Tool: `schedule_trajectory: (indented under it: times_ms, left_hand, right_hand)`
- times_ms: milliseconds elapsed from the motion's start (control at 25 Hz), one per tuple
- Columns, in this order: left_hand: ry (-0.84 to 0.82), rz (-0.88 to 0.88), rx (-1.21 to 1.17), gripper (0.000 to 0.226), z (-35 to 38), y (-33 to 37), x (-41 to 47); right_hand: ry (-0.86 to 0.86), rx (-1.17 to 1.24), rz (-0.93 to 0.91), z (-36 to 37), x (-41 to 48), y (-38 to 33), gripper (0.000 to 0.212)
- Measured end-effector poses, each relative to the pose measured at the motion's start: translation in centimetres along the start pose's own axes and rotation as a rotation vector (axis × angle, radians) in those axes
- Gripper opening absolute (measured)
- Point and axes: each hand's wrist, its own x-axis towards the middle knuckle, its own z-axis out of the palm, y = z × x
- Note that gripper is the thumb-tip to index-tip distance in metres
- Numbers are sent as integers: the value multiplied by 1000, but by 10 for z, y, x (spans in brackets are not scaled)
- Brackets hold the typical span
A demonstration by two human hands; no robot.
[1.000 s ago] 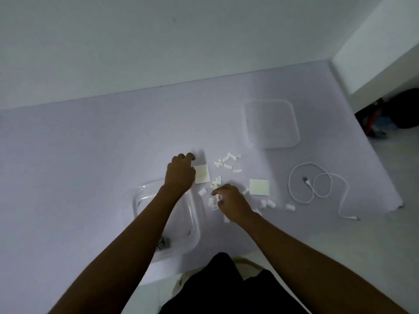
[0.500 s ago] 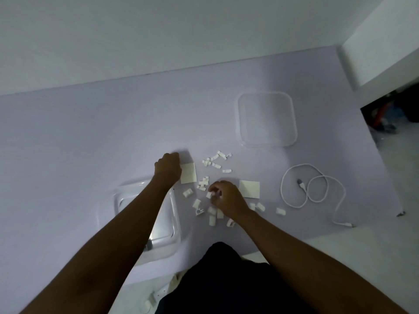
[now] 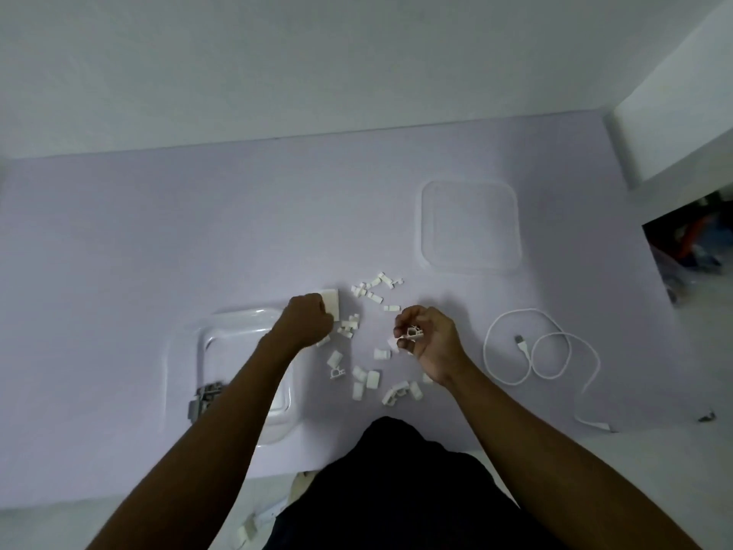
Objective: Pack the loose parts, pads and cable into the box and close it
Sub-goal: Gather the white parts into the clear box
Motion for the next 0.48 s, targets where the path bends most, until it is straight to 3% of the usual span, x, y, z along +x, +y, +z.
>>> schedule_trajectory:
  times_ms: [80, 200, 360, 480]
  left_hand:
    - [-8, 6, 274, 37, 24, 1, -8]
    - [84, 4, 313, 33, 52, 2, -13]
    - [176, -31, 201, 24, 65, -1, -10]
    - [195, -27, 186, 20, 66, -1, -8]
  right_hand:
    - [109, -359, -82, -7, 10, 5, 14]
    - [98, -996, -274, -23, 20, 24, 14]
    - [-18, -1358, -308, -25, 19, 45, 27]
    - [-40, -1479, -404, -23, 24, 57, 29]
